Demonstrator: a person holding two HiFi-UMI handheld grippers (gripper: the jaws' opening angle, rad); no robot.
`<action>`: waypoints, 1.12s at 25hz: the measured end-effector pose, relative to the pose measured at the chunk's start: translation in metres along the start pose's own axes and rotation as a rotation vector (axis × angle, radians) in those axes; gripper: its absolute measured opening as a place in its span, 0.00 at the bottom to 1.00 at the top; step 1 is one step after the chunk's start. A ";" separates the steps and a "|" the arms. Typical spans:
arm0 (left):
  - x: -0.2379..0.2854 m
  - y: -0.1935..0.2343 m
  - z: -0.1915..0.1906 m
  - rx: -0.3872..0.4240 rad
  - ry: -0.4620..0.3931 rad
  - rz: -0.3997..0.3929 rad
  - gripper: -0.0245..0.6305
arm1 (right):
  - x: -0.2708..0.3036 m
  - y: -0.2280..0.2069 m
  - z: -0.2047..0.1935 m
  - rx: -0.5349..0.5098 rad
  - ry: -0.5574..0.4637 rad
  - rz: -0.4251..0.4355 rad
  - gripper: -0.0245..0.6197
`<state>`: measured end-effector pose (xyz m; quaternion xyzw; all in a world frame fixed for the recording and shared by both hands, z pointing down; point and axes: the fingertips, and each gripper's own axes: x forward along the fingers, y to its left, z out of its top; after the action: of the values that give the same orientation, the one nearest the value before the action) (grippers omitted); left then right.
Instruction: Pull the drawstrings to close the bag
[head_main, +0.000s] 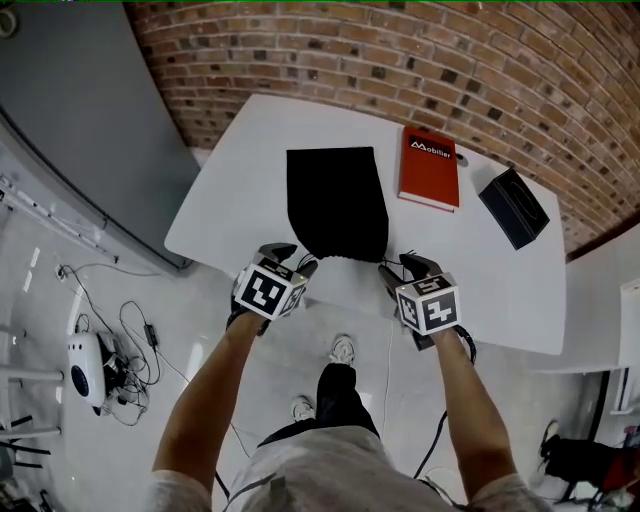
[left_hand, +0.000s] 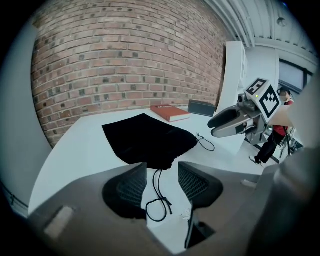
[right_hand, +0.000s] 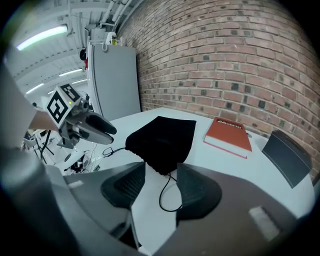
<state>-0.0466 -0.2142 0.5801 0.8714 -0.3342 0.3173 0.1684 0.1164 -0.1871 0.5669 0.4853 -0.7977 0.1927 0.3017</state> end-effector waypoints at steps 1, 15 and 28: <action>0.004 0.000 -0.002 0.006 0.013 -0.005 0.34 | 0.003 -0.002 -0.002 -0.001 0.008 0.004 0.35; 0.046 0.003 -0.026 0.050 0.170 -0.099 0.34 | 0.042 -0.012 -0.023 -0.028 0.113 0.058 0.33; 0.060 0.006 -0.033 0.083 0.236 -0.108 0.34 | 0.058 -0.014 -0.036 -0.050 0.168 0.105 0.31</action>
<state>-0.0311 -0.2301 0.6450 0.8509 -0.2512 0.4218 0.1870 0.1191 -0.2102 0.6330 0.4171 -0.7987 0.2281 0.3689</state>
